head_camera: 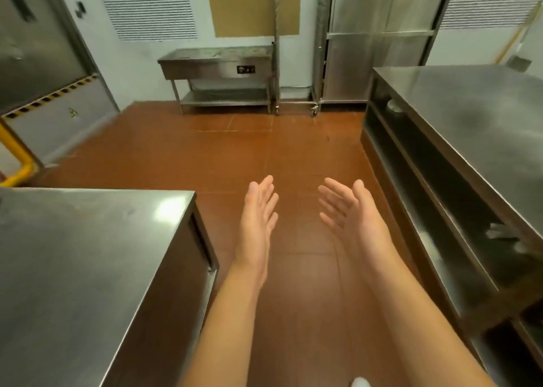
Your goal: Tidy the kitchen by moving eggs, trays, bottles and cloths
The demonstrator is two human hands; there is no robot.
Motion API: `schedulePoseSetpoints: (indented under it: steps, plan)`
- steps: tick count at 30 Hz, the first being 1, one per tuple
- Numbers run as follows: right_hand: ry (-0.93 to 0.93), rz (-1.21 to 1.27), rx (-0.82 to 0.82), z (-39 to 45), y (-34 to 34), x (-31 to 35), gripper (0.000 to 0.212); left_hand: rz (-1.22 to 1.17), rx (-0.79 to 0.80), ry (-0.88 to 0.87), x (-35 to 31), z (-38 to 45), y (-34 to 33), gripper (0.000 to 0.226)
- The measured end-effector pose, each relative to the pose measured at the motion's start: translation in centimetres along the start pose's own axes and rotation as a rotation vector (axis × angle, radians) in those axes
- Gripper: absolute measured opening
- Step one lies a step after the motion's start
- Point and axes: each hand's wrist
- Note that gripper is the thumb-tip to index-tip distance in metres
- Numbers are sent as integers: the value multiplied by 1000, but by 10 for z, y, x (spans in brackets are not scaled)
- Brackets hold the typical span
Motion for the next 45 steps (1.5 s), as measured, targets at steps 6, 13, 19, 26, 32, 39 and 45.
schedulePoseSetpoints:
  steps: [6,13,19,26,32,39,45]
  plan:
    - [-29,86,178,95,37,31,58,-5,-105,-29,1,57,-70,58]
    - [-80,179,263,174,64,35,55,14,-215,-28,9,117,-118,57]
    - [-153,183,280,250,71,16,60,-39,-253,-14,19,199,-123,64]
    - [-154,79,239,367,48,8,55,-45,-213,-12,33,329,-112,65]
    - [-105,30,193,467,13,28,55,3,-144,-37,15,443,-106,69]
    - [-109,-4,201,548,-15,31,53,56,-116,-32,6,530,-101,74]
    - [-182,71,283,635,-38,18,55,84,-211,-10,10,608,-94,76]
Point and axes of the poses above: each hand's wrist, its own z-axis towards the middle knuckle, its own y-axis out of the back of the hand, x = y × z, and after that the axes turned 3 degrees about -x, right-handed
